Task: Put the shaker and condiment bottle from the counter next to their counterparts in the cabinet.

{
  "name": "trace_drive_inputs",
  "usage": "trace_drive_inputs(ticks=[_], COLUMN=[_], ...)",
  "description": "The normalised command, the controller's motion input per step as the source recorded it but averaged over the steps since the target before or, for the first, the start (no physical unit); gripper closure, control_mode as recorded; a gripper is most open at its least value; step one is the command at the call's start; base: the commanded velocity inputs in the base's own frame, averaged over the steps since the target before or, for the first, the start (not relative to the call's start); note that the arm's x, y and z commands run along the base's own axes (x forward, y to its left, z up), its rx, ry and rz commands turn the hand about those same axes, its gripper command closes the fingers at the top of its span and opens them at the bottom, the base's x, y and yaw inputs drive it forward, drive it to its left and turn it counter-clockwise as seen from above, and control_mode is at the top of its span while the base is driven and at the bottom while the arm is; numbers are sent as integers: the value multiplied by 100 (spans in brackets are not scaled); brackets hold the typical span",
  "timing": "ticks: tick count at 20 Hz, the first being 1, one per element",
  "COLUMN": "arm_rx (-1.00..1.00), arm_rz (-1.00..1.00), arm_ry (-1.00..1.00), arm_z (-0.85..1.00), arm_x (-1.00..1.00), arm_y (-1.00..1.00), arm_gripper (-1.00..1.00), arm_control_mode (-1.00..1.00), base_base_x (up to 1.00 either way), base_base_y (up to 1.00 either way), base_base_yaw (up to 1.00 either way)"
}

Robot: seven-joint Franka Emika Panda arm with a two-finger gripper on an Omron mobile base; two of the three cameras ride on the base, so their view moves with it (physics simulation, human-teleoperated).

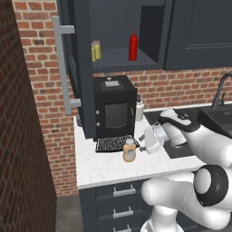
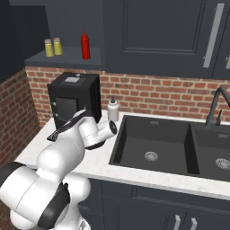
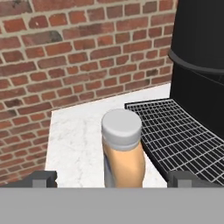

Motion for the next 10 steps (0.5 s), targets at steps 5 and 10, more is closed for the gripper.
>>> trace_drive_inputs(ticks=[5,10], arm_rx=[0,0], arm_rz=[0,0], arm_ry=[0,0], arm_z=[-3,-2], arm_x=[6,2], arm_y=[0,0], arm_gripper=[-100,-100], arm_control_mode=[-100,-100], base_base_x=[0,0], base_base_y=[0,0], base_base_yaw=[0,0])
